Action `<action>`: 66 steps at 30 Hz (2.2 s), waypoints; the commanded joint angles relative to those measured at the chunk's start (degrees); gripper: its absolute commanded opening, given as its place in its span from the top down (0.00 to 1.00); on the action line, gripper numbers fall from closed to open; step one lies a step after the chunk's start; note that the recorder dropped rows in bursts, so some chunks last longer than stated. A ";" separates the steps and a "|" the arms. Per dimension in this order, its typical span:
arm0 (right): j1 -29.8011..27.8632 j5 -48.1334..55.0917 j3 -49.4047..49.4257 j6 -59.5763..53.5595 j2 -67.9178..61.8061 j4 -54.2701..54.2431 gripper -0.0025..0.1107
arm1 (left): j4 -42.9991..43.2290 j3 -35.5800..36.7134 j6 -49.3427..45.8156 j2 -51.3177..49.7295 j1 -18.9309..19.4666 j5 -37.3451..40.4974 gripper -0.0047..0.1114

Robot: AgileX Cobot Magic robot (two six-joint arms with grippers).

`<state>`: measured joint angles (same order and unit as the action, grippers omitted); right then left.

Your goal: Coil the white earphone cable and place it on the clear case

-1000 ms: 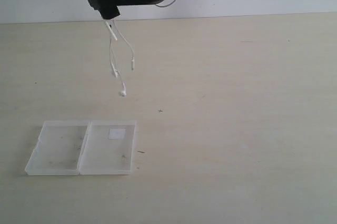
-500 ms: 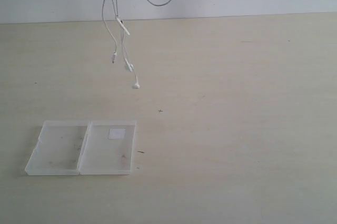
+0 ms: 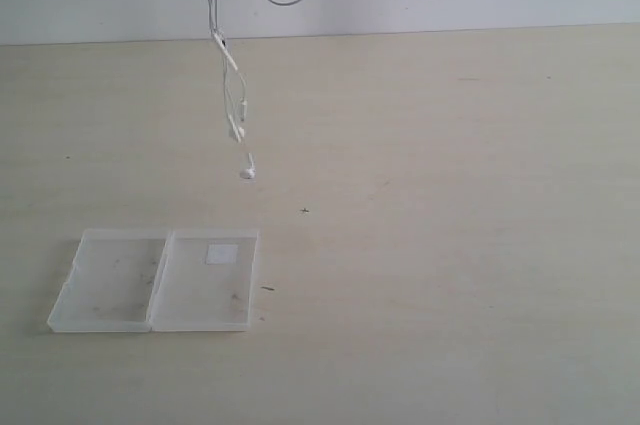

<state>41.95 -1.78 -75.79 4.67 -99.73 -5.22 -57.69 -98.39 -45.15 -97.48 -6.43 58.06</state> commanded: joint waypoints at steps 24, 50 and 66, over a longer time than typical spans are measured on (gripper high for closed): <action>0.04 8.83 -0.10 -4.67 5.21 1.63 0.20 | -1.44 -0.40 0.38 0.16 0.61 -0.35 0.96; -3.49 15.24 0.02 -1.51 8.56 12.91 0.05 | -1.63 -0.40 0.70 0.16 0.64 1.89 0.96; -6.11 4.70 0.02 0.00 3.43 12.60 0.05 | -1.64 -0.40 0.70 0.16 0.64 3.14 0.96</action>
<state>36.17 4.46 -75.79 4.30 -96.34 7.37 -58.27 -98.39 -44.82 -97.48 -5.93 61.07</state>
